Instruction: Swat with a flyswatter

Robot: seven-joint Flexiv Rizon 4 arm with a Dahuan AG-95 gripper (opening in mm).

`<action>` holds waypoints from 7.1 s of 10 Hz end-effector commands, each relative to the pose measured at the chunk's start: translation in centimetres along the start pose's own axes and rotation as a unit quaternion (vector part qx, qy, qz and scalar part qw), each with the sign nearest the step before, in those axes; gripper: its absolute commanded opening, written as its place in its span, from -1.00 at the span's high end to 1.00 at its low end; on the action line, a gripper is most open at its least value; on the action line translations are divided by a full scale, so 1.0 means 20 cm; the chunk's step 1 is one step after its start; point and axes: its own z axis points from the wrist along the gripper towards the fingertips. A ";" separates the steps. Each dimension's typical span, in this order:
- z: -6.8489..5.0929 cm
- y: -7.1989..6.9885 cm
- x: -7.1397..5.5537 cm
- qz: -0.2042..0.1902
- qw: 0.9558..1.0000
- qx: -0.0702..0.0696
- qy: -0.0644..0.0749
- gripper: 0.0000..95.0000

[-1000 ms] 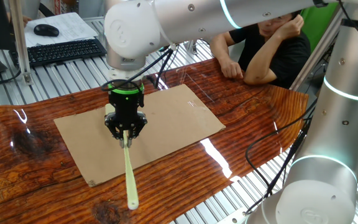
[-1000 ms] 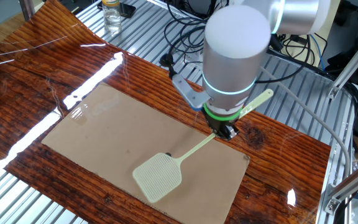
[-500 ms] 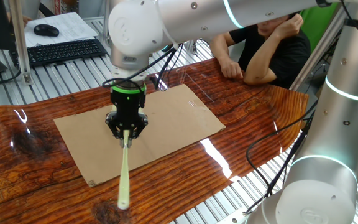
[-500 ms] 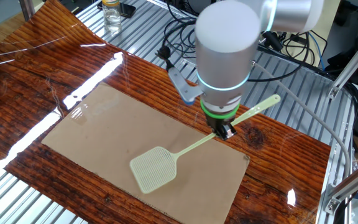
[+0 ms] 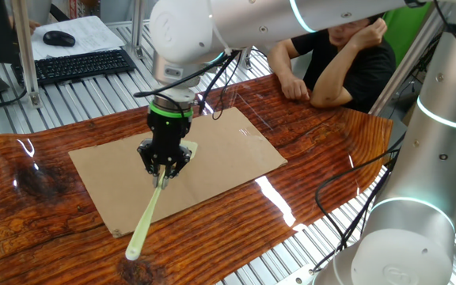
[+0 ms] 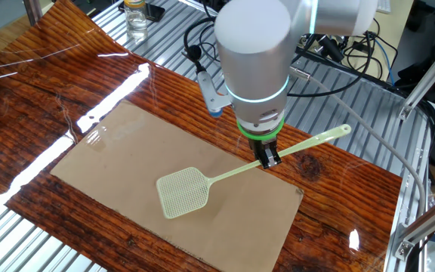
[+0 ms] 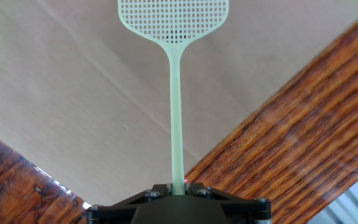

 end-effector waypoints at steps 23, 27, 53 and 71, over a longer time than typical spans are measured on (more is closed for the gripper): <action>0.01 -0.03 0.05 0.007 1.000 -0.010 0.009 1.00; 0.01 -0.02 -0.05 0.003 1.000 -0.006 0.000 1.00; 0.13 0.00 0.30 0.059 0.997 -0.035 -0.030 1.00; 0.09 -0.04 0.33 0.059 0.996 -0.060 0.014 1.00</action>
